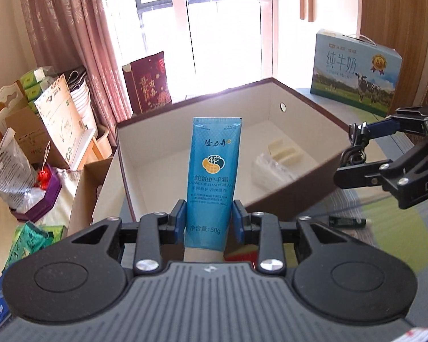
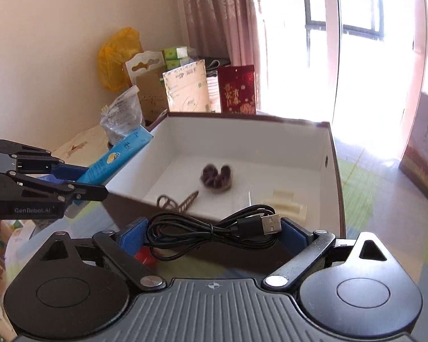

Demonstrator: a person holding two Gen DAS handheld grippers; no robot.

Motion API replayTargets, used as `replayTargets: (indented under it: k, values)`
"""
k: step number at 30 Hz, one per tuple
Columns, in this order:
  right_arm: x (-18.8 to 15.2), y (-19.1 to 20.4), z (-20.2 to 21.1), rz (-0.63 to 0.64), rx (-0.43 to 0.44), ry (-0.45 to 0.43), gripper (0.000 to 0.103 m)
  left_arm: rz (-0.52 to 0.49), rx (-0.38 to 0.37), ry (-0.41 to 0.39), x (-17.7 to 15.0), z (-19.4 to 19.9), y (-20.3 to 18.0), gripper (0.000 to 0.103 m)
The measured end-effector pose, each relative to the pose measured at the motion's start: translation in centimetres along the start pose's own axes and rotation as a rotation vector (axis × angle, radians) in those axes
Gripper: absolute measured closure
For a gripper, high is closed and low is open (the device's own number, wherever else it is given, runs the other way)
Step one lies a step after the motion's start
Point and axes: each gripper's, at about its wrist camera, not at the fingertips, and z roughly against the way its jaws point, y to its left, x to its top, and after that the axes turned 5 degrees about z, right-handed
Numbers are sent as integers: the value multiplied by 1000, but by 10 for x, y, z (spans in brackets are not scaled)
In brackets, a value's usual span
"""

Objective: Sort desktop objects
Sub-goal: 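Carry the blue tube and black cable over the brown box with both tools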

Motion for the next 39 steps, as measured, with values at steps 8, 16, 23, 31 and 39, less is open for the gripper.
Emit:
replayTargets:
  k: [8, 16, 23, 31, 39]
  values:
    - [37, -14, -49, 46, -5, 6, 10, 71, 9, 49, 41, -52, 21, 74]
    - [59, -34, -105, 97, -27, 96, 10, 117, 28, 138, 64, -105, 40, 74]
    - [73, -49, -150, 124, -16, 182, 10, 140, 54, 223, 74, -152, 48, 74]
    - [69, -56, -191, 167, -16, 278, 10, 177, 75, 320, 72, -199, 54, 74]
    - [65, -66, -217, 189, 0, 357, 10, 169, 103, 427, 64, -232, 52, 74]
